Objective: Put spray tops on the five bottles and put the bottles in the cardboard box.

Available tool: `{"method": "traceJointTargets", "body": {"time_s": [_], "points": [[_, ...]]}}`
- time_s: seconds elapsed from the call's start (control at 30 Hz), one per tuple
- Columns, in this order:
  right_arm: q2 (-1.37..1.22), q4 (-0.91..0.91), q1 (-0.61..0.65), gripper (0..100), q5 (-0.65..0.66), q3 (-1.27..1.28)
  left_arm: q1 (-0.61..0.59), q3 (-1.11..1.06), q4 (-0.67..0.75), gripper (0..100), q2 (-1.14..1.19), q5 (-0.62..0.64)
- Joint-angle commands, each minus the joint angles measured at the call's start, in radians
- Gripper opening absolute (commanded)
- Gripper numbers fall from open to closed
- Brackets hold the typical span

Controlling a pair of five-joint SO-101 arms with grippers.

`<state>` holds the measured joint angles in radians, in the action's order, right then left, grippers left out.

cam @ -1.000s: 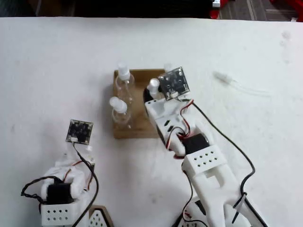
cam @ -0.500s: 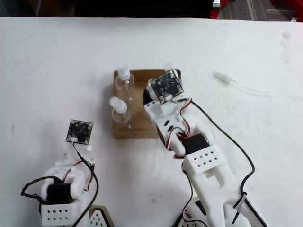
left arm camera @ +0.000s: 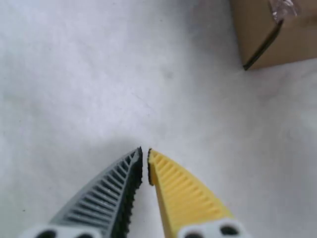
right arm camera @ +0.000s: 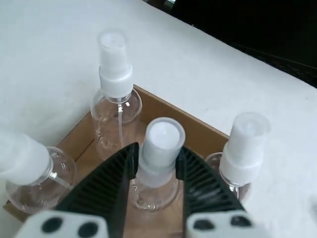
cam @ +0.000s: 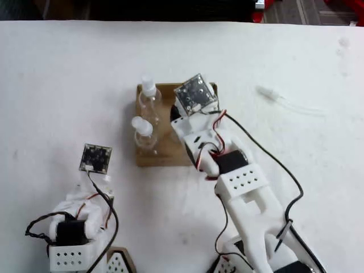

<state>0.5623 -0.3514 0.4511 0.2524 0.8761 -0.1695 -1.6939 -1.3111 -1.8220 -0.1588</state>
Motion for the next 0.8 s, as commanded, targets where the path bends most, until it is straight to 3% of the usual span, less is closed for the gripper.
{"method": "traceJointTargets", "body": {"time_s": [0.0, 0.67, 0.77], "points": [[-0.016, -0.012, 0.01, 1.5, 0.008, -0.032, 0.013, 0.002, 0.023, 3, -0.008, -0.006], [-0.015, -0.053, 0.044, 1.6, 0.008, -0.035, 0.013, 0.002, 0.023, 3, -0.008, -0.006], [-0.015, -0.059, 0.044, 7.0, 0.008, -0.035, 0.013, 0.002, 0.023, 3, -0.008, -0.006]]}}
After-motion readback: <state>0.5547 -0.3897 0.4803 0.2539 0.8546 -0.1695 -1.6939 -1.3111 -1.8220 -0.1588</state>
